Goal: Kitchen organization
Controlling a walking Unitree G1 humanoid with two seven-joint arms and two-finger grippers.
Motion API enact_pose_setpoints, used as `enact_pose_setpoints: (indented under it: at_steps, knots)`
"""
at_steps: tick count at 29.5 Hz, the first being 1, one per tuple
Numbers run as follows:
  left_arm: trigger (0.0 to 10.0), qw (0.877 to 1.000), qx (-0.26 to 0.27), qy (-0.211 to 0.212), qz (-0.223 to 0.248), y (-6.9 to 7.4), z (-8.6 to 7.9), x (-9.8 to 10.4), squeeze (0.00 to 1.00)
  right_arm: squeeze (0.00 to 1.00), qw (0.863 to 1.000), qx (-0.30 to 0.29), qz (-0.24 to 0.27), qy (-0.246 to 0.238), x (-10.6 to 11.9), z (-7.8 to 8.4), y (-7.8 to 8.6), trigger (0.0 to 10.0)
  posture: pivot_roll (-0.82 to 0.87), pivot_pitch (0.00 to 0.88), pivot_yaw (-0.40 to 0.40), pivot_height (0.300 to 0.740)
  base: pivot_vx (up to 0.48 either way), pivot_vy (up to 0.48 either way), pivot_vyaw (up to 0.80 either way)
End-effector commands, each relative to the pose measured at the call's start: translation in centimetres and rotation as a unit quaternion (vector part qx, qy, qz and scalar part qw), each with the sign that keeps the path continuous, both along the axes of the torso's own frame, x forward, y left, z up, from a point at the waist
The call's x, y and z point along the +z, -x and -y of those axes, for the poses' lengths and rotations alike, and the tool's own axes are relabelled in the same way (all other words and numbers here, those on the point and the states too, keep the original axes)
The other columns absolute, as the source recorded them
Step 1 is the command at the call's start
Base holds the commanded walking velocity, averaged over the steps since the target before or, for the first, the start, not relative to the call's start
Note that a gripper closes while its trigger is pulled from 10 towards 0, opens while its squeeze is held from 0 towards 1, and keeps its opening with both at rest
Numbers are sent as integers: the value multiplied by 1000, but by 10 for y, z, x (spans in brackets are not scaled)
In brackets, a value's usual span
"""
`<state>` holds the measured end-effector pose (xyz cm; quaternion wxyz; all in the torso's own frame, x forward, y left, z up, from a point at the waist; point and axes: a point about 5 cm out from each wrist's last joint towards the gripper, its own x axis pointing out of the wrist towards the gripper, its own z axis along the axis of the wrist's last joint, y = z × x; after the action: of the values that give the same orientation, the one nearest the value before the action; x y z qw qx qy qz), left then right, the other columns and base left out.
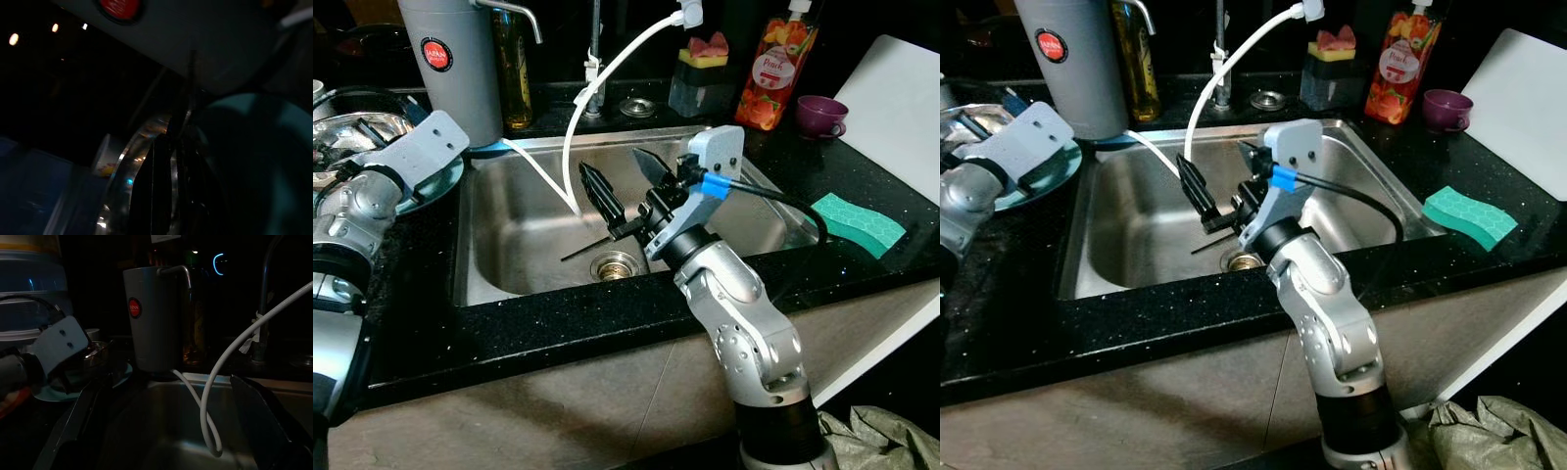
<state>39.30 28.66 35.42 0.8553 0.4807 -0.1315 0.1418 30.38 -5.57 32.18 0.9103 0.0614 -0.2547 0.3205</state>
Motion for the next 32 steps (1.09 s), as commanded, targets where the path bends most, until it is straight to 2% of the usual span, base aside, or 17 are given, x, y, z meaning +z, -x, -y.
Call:
enact_pose_setpoints:
  at_steps: [1, 2, 3, 4, 7, 13, 18, 21, 22, 23, 26, 27, 28, 29, 30, 31, 32]
  knots:
    - [0, 1000, 6, -2, 13, 4, -7, 7, 0, 0, 1000, 3, 13, -3, 1, 1, 5, 10000, 35, 191, -67, 740, 0, 0, 0]
    - [7098, 1000, 3, -8, 28, 6, -6, 13, 0, 0, 1000, 3, 15, -4, 1, 1, 5, 10000, 47, 181, -66, 740, 0, 0, 0]
    - [10000, 997, -17, -20, 72, 11, -1, 32, 0, 0, 1000, 4, 20, -9, 4, 2, 8, 10000, 53, 176, -66, 740, 0, 0, 0]
    - [10000, 995, -30, -23, 92, 14, 2, 40, 0, 0, 1000, 4, 22, -11, 5, 2, 10, 10000, 53, 176, -66, 740, 0, 0, 0]
    - [10000, 994, -41, -24, 102, 16, 4, 45, 0, 0, 1000, 4, 23, -13, 5, 3, 10, 10000, 61, 169, -64, 740, 0, 0, 0]
    - [10000, 985, -107, -28, 135, 28, 14, 65, 0, 0, 999, 5, 28, -18, 6, 3, 10, 10000, 82, 154, -61, 740, 0, 0, 0]
    - [10000, 971, -152, -73, 171, 49, 24, 84, 0, 0, 999, 3, 30, -22, 7, 5, 8, 10000, 95, 131, -56, 740, 0, 0, 0]
    - [10000, 968, -167, -77, 174, 51, 27, 85, 0, 0, 999, 2, 31, -22, 7, 5, 8, 10000, 98, 126, -57, 740, 0, 0, 0]
    - [10000, 952, -263, -50, 148, 59, 45, 83, 0, 0, 999, -6, 35, -17, 7, 8, 7, 10000, 100, 121, -58, 740, 0, 0, 0]
    - [10000, 952, -263, -50, 148, 59, 45, 83, 0, 0, 999, -6, 35, -17, 7, 8, 7, 10000, 100, 121, -58, 740, 0, 0, 0]
    - [10000, 913, -398, 23, 88, 76, 70, 81, 0, 0, 998, -28, 48, 7, 7, 12, 7, 10000, 100, 114, -54, 740, 0, 0, 0]
    - [10000, 901, -425, 40, 70, 79, 75, 80, 0, 0, 998, -33, 52, 15, 7, 14, 6, 10000, 100, 114, -54, 740, 0, 0, 0]
    - [10000, 886, -453, 85, 46, 80, 77, 76, 0, 0, 997, -43, 59, 28, 5, 16, 6, 10000, 106, 111, -49, 740, 0, 0, 0]
    - [10000, 886, -453, 85, 46, 80, 77, 76, 0, 0, 997, -43, 59, 28, 5, 16, 6, 10000, 106, 111, -49, 740, 0, 0, 0]
    - [10000, 880, -461, 110, 31, 79, 77, 72, 0, 0, 996, -47, 62, 34, 5, 17, 6, 10000, 106, 111, -49, 740, 0, 0, 0]
    - [10000, 870, -475, 135, -13, 77, 81, 56, 0, 0, 995, -56, 69, 50, 3, 19, 6, 10000, 105, 111, -46, 740, 0, 0, 0]
    - [10000, 870, -475, 135, -13, 77, 81, 56, 0, 0, 995, -56, 69, 50, 3, 19, 6, 10000, 105, 111, -46, 740, 0, 0, 0]
